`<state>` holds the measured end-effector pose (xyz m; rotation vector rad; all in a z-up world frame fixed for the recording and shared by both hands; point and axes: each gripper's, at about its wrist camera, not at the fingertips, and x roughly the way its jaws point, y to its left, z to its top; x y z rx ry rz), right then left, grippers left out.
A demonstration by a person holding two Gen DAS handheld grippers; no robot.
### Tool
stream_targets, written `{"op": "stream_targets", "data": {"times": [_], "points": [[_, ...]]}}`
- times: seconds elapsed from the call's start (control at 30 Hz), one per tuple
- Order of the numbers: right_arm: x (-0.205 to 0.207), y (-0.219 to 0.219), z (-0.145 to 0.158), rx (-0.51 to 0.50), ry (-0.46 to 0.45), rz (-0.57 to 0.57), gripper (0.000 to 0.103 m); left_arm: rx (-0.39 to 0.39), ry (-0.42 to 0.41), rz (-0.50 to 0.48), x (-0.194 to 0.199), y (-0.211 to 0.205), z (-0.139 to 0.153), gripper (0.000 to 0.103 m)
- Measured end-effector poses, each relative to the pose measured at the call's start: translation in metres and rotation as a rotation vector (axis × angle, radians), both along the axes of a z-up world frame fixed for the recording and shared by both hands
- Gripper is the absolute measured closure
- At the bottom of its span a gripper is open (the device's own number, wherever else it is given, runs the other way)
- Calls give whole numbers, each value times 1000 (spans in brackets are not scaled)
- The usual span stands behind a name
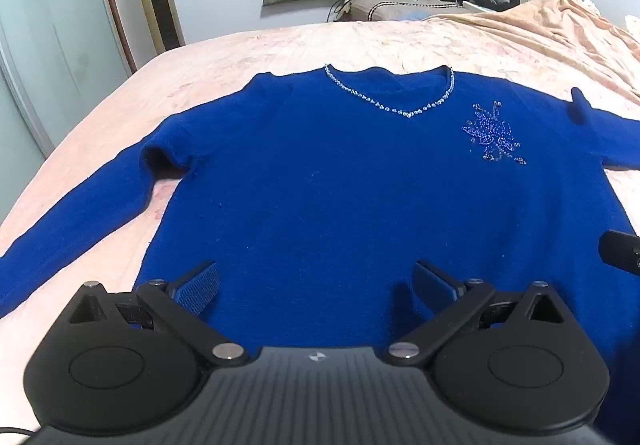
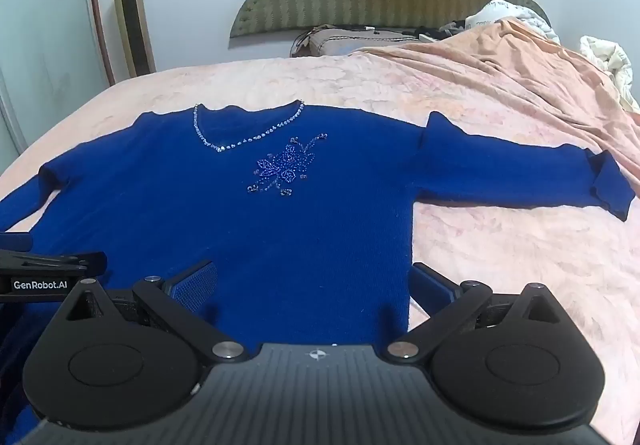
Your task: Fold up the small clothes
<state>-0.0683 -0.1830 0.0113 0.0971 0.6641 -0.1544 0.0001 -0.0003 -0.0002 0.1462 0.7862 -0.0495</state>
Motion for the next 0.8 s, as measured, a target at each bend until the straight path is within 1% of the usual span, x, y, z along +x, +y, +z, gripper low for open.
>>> {"op": "stream_targets", "data": {"times": [0.1,0.13,0.17,0.3,0.33,0.37,0.8], "points": [[1,-1,-1,15,3,-7,0,-3,-4,-2,-1,1,1,0],[2,-2,-2,21,4,-9,0,-1,-8,-2,-1,1,-3,0],[1,0,-3,9,1,0,0,1,-10,-2,0,0,-4,0],[0,-2,-2,16,-4,-4,0,10,-2,2,3,0,-7,0],[-2,-10,1,17,-5,-4,0,18,-6,6,1,-4,-7,0],[2,-6,-4,-5,0,1,0,20,4,5,2,-3,-2,0],[-4,-7,1,-20,-16,-6,0,40,-1,-1,3,-5,-4,0]]}}
